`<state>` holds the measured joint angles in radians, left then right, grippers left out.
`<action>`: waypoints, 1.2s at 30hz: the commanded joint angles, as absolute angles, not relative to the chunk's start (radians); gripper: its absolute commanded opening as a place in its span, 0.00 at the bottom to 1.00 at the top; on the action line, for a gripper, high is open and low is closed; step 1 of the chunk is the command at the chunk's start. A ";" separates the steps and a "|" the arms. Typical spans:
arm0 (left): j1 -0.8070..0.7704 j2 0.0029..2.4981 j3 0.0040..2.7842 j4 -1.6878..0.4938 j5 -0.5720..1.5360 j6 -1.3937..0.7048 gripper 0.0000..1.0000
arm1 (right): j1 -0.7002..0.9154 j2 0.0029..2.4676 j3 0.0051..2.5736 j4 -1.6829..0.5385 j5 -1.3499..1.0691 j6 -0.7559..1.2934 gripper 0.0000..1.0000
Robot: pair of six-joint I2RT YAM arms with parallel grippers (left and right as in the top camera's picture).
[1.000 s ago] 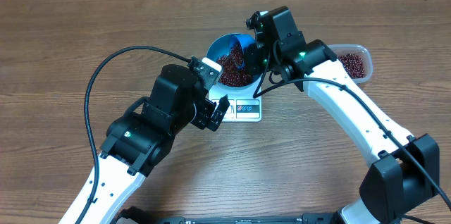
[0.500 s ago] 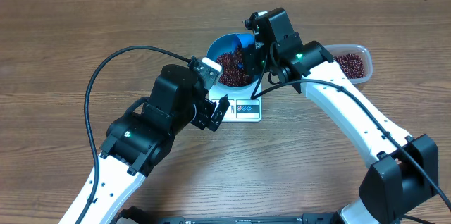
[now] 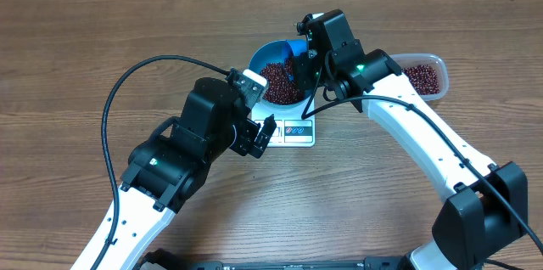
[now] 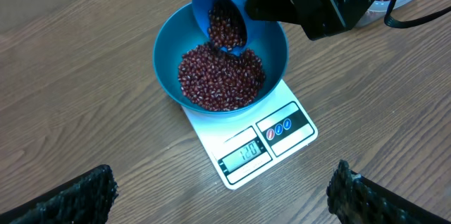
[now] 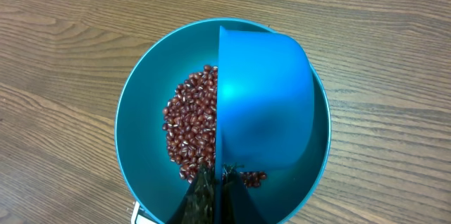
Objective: Scoop item into bowl and weigh 150g on scale
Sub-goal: 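Tilt the scoop to pour beans into the teal bowl, right gripper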
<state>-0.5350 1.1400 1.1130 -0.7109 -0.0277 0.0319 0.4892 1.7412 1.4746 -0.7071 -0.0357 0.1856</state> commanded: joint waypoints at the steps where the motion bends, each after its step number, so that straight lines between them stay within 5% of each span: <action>1: -0.530 1.139 1.113 -0.710 -0.034 0.026 1.00 | 0.497 1.705 1.507 -0.697 -0.010 0.194 0.04; 36: -0.530 1.139 1.113 -0.710 -0.033 0.026 0.99 | 0.499 1.664 1.533 -0.713 0.042 0.052 0.04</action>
